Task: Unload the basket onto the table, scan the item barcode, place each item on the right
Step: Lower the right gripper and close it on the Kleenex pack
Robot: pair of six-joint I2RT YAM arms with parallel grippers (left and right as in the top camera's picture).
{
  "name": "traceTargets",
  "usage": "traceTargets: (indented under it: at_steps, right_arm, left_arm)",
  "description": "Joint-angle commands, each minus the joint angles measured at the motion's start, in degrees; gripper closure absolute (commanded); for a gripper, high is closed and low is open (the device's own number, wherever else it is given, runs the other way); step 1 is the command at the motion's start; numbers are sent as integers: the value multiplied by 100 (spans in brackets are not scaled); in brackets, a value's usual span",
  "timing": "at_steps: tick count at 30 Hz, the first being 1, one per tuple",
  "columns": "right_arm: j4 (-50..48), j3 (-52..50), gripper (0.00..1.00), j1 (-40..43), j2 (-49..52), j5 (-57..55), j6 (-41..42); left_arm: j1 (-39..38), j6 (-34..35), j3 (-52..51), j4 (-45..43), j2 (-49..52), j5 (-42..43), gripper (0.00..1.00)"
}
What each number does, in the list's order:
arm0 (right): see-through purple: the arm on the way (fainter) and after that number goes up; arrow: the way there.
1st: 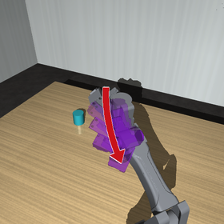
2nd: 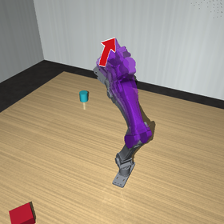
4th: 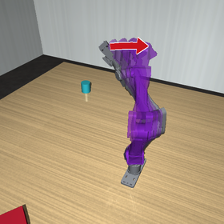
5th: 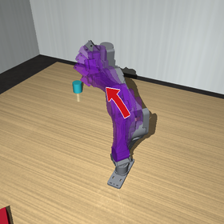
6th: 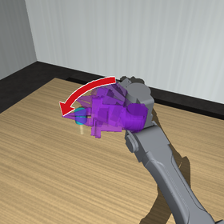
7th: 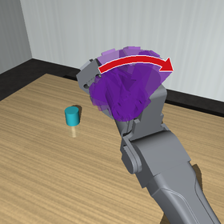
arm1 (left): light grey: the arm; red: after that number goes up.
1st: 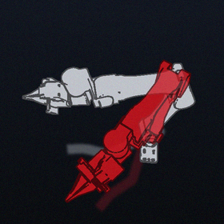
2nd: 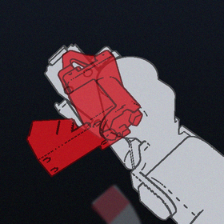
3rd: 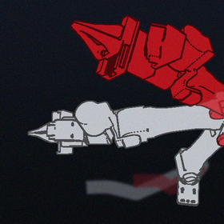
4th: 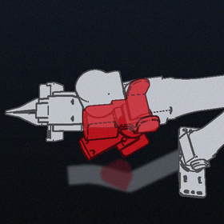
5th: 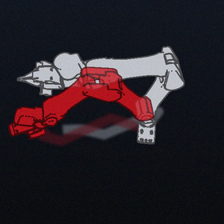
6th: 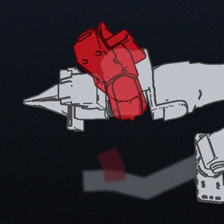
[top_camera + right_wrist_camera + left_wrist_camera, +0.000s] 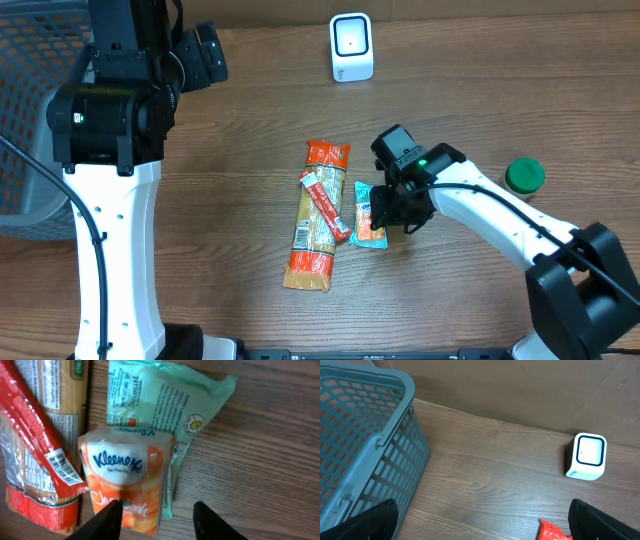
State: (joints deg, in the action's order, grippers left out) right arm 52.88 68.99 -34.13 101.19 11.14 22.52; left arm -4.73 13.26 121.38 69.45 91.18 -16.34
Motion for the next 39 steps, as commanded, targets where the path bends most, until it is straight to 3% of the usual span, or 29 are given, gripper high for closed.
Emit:
traceTargets:
  at_steps: [1, 5, 10, 30, 37, 39]
  right_arm:
    - [-33, -48, 55, -42, 63, 120, 20]
    - [-57, -48, 56, -133, 63, 118, 20]
    - [-55, -48, 65, -153, 63, 87, 153]
    - [-15, -50, 63, 13, 63, 247, -44]
    - [-758, -592, 67, 13, 63, 358, -44]
    - [-1008, -776, 72, 13, 63, 424, -46]
  left_arm:
    - [22, -107, 55, -2, -17, -59, 0]
    - [22, -107, 55, -2, -17, -59, 0]
    - [22, -107, 55, -2, -17, -59, 0]
    - [22, -107, 55, -2, -17, -59, 0]
    - [22, -107, 55, -2, -17, -59, 0]
    - [22, -107, 55, -2, -17, -59, 0]
